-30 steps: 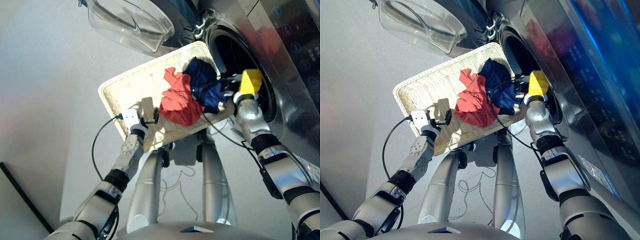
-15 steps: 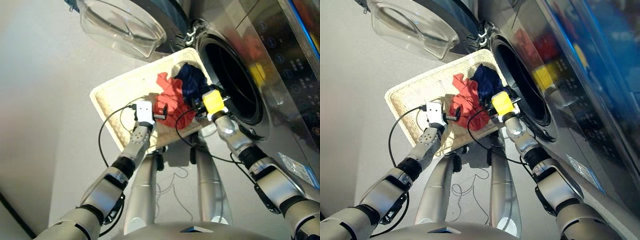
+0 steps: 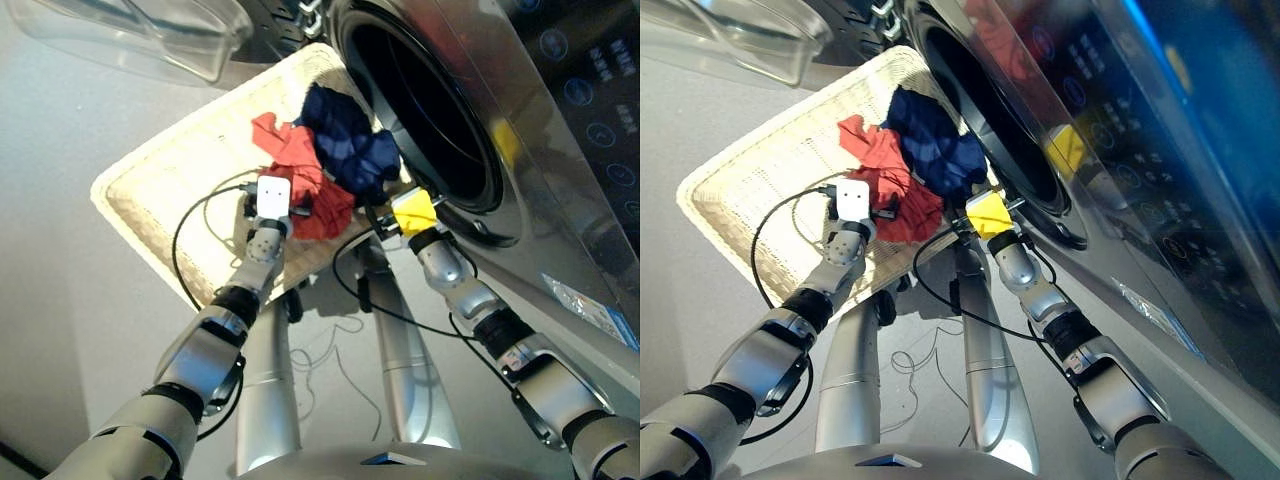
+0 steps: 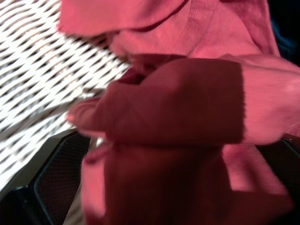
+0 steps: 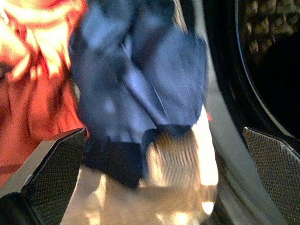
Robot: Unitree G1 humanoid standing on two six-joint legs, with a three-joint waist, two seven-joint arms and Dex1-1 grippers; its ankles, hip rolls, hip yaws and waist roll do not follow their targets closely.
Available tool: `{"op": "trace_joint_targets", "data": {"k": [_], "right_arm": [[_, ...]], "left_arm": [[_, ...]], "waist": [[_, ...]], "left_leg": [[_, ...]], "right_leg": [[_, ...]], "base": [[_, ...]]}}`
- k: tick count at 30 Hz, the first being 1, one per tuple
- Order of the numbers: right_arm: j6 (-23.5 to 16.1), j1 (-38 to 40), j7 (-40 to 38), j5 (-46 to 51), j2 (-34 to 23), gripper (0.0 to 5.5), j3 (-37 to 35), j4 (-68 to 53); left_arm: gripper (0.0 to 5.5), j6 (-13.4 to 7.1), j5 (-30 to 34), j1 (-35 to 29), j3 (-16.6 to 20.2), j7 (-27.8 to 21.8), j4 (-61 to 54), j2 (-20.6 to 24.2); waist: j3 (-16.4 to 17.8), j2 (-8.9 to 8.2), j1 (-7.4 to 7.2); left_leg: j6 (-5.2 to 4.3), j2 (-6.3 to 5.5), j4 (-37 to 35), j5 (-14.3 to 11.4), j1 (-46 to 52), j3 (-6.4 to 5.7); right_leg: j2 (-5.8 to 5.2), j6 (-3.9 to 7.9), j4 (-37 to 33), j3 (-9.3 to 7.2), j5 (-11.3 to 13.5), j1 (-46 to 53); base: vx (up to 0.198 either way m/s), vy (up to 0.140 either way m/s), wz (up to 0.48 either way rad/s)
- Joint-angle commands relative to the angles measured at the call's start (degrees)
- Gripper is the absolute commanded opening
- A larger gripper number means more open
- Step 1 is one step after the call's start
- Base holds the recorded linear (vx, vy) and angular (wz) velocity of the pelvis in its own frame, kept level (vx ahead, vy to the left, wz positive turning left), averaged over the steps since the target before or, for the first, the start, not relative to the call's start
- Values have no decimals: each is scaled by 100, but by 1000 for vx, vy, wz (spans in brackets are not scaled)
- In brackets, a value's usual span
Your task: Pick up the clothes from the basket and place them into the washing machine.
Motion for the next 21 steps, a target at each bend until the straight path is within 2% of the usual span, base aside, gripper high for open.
{"op": "trace_joint_targets", "data": {"k": [1,7,10,13,15,21], "right_arm": [[-408,186,127,143,52,550,-67,-733],[-390,310,159,163,42,550,-184,-527],[-368,310,144,64,22,550,-202,-408],[-296,258,78,-246,35,550,-118,-153],[-222,194,40,-502,9,550,-21,22],[-43,27,17,-1376,-69,550,354,404]], "left_arm": [[0,-56,20,-272,297,165,426,48],[0,-239,-307,-139,346,5,101,-22],[0,-401,-540,157,363,-112,-328,-61],[0,-515,-799,474,372,-242,-696,-141],[0,-571,-993,664,349,-349,-1003,-188],[0,-651,-1571,1264,343,-751,-1848,-344]], "waist": [[147,-83,-124],[-66,16,-164],[-165,57,-101],[-189,80,0],[-164,93,68],[-202,157,297]], "left_leg": [[70,-58,443,-216,-178,-209],[38,-168,-20,-80,86,-233],[15,-239,-526,65,473,-220],[-34,-317,-1142,264,985,-230],[-71,-429,-1552,419,1373,-233],[-148,-753,-2622,831,2434,-274]], "right_leg": [[73,205,50,-511,-75,181],[-27,194,-272,-531,-12,371],[-142,214,-571,-516,71,688],[-309,250,-944,-496,177,1162],[-412,284,-1259,-515,252,1553],[-547,354,-1936,-601,392,2560]], "base": [[25,-9,-183],[8,4,6],[55,14,95],[57,-9,217],[34,-16,178],[39,-21,297]]}}
